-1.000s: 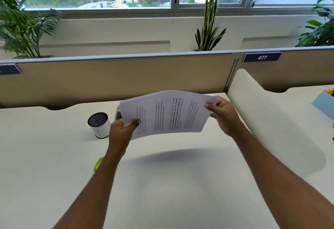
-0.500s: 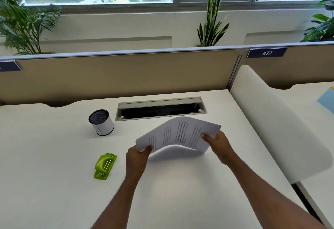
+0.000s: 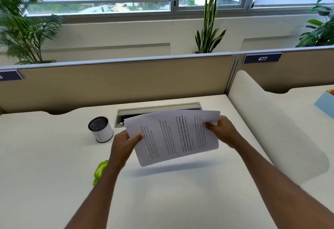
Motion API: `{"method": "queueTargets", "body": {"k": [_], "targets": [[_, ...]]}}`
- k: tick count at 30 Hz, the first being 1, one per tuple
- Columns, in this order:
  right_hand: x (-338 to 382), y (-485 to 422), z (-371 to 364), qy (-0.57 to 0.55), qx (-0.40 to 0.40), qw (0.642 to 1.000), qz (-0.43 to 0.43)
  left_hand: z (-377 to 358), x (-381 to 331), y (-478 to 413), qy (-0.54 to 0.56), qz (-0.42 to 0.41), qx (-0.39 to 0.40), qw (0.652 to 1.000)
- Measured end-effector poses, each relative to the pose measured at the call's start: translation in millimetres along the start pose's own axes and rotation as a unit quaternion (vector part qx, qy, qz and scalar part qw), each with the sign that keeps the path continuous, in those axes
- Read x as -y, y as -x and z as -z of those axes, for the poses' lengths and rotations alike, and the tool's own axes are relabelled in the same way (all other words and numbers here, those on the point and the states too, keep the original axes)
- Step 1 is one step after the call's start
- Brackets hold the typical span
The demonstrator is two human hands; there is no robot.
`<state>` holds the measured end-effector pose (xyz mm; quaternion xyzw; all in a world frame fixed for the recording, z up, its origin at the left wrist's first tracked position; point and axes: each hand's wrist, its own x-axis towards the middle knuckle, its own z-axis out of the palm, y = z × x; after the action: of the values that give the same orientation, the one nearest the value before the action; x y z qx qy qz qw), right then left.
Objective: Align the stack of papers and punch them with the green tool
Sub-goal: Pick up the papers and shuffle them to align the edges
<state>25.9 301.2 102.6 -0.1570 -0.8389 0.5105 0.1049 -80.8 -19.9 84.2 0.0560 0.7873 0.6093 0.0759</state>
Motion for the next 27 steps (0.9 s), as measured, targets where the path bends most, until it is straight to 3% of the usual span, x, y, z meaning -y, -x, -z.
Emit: {"method": "queueTargets", "body": {"k": [5,9,12,21,27], "targets": [[50.9,-16.0,25.0,0.109,-0.006,0.989,0.100,14.0,-25.1,-9.9,-0.072,-0.070,0.017,0.995],[84.1,-16.4,40.5,0.166,0.017,0.975,0.148,20.3,-28.9,-13.1,-0.033,-0.075,0.002,0.997],[98.1,-14.6,45.5,0.196,0.042,0.966,0.162,22.5,-28.5,-11.4,-0.028,-0.084,-0.003,0.996],[132.3,-16.8,6.7,0.296,0.095,0.929,0.199,-27.9,-57.6,10.8,-0.140,-0.190,0.111,0.965],[142.5,-19.6,14.7,0.346,0.124,0.914,0.170,-39.8,-67.7,14.1,-0.098,-0.194,0.079,0.973]]}}
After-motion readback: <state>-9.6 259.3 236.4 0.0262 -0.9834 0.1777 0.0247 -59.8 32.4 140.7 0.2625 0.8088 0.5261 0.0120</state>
